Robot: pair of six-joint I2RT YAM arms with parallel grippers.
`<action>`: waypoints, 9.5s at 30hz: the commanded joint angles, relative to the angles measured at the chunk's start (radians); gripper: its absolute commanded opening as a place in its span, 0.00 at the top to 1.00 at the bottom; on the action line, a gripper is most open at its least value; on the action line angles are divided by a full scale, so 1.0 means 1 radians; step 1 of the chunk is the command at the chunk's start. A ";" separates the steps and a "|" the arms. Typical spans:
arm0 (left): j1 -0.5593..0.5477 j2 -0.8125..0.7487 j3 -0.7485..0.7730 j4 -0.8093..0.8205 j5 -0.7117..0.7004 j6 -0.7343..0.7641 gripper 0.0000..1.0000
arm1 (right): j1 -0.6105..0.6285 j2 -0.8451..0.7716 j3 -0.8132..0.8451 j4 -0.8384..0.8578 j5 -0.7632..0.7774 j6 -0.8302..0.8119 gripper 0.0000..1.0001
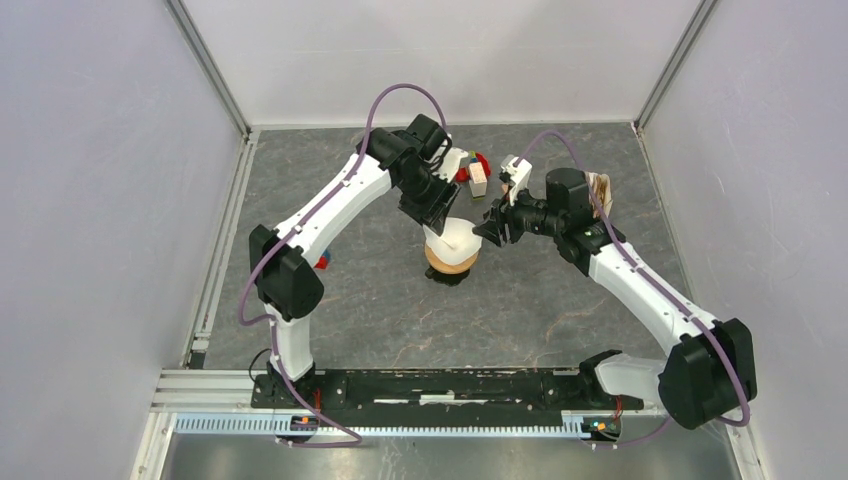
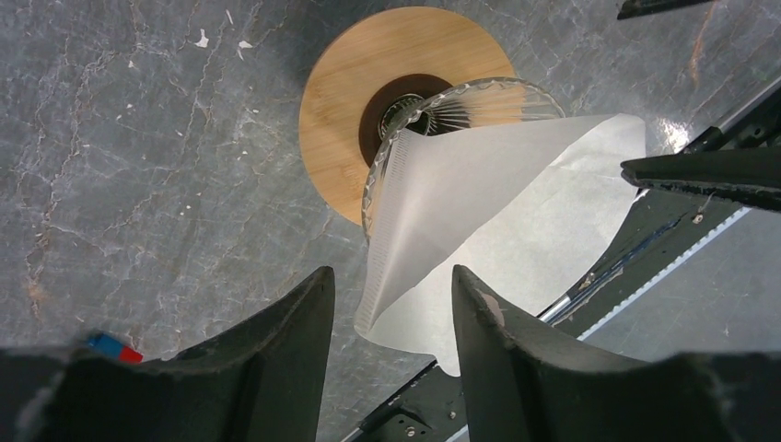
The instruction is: Place the coffee filter in the dripper
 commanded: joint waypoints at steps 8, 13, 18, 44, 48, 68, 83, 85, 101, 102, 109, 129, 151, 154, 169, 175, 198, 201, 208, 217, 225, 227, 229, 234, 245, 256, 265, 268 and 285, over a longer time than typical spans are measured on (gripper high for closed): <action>0.007 -0.054 -0.003 -0.010 -0.035 0.072 0.51 | 0.014 0.026 0.027 0.032 0.018 -0.015 0.67; 0.010 -0.061 -0.011 -0.001 -0.033 0.080 0.60 | 0.019 0.034 0.036 0.027 0.027 -0.017 0.72; 0.010 -0.063 -0.038 0.017 -0.032 0.087 0.67 | 0.023 0.041 0.044 0.021 0.043 -0.023 0.75; 0.009 -0.076 -0.160 0.183 -0.023 0.063 0.65 | 0.065 0.045 0.044 0.004 0.108 -0.075 0.78; 0.009 -0.080 -0.170 0.192 -0.016 0.058 0.62 | 0.067 0.048 0.062 -0.004 0.083 -0.071 0.74; -0.019 -0.148 -0.244 0.316 0.005 0.133 0.44 | 0.066 -0.005 0.083 -0.029 0.032 -0.099 0.60; -0.032 -0.120 -0.278 0.419 -0.027 0.173 0.35 | 0.064 0.002 0.051 -0.038 0.063 -0.118 0.59; -0.033 -0.124 -0.296 0.438 -0.033 0.177 0.35 | 0.064 0.009 0.043 -0.029 0.063 -0.115 0.59; -0.035 -0.192 -0.479 0.595 -0.061 0.171 0.39 | 0.066 0.033 0.008 -0.001 0.057 -0.097 0.61; -0.034 -0.193 -0.485 0.601 -0.064 0.171 0.39 | 0.066 0.035 0.007 -0.001 0.055 -0.096 0.61; -0.034 -0.191 -0.506 0.633 -0.079 0.169 0.39 | 0.066 0.030 -0.004 0.005 0.051 -0.095 0.61; -0.048 -0.151 -0.505 0.619 -0.099 0.185 0.38 | 0.067 0.010 -0.002 -0.002 0.061 -0.105 0.60; -0.048 -0.245 -0.433 0.545 -0.081 0.206 0.18 | 0.065 -0.032 0.034 -0.013 0.046 -0.099 0.60; -0.049 -0.250 -0.437 0.543 -0.085 0.211 0.17 | 0.064 -0.031 0.037 -0.013 0.044 -0.098 0.59; -0.048 -0.328 -0.458 0.570 -0.114 0.245 0.03 | 0.063 -0.010 0.066 -0.025 0.047 -0.101 0.59; -0.048 -0.350 -0.463 0.566 -0.110 0.244 0.02 | 0.063 -0.006 0.076 -0.028 0.040 -0.099 0.59; 0.254 -0.568 -0.550 0.719 -0.004 0.018 0.00 | 0.039 -0.020 0.289 -0.189 0.389 -0.175 0.21; 0.302 -0.607 -0.609 0.789 -0.012 -0.037 0.00 | 0.001 -0.012 0.308 -0.197 0.434 -0.166 0.05; 0.372 -0.701 -0.730 0.880 -0.050 -0.033 0.00 | -0.142 -0.007 0.300 -0.161 0.405 -0.122 0.02; 0.395 -0.813 -0.913 1.063 -0.111 0.090 0.00 | -0.175 -0.083 0.236 -0.093 0.432 -0.173 0.02; 0.395 -0.900 -0.938 1.034 -0.122 0.088 0.00 | -0.175 -0.205 0.134 -0.037 0.417 -0.219 0.02; 0.396 -0.909 -0.934 1.022 -0.113 0.080 0.00 | -0.175 -0.230 0.108 -0.007 0.405 -0.220 0.02; 0.395 -0.927 -0.938 1.017 -0.104 0.058 0.00 | -0.175 -0.238 0.097 0.003 0.389 -0.215 0.02; 0.395 -0.975 -0.963 1.024 -0.114 0.022 0.00 | -0.175 -0.269 0.058 0.022 0.355 -0.218 0.02; 0.395 -0.898 -0.915 1.093 -0.113 0.055 0.00 | -0.175 -0.227 0.112 -0.009 0.338 -0.250 0.02; 0.395 -0.854 -0.957 1.115 -0.059 0.025 0.00 | -0.175 -0.190 0.065 0.028 0.329 -0.259 0.02; 0.395 -0.919 -1.029 1.118 -0.101 0.061 0.00 | -0.175 -0.226 0.013 0.053 0.290 -0.244 0.02; 0.402 -0.945 -1.038 1.117 -0.106 0.056 0.00 | -0.175 -0.244 0.005 0.045 0.300 -0.250 0.02; 0.404 -0.939 -1.040 1.115 -0.053 0.018 0.00 | -0.175 -0.252 0.002 0.030 0.281 -0.253 0.02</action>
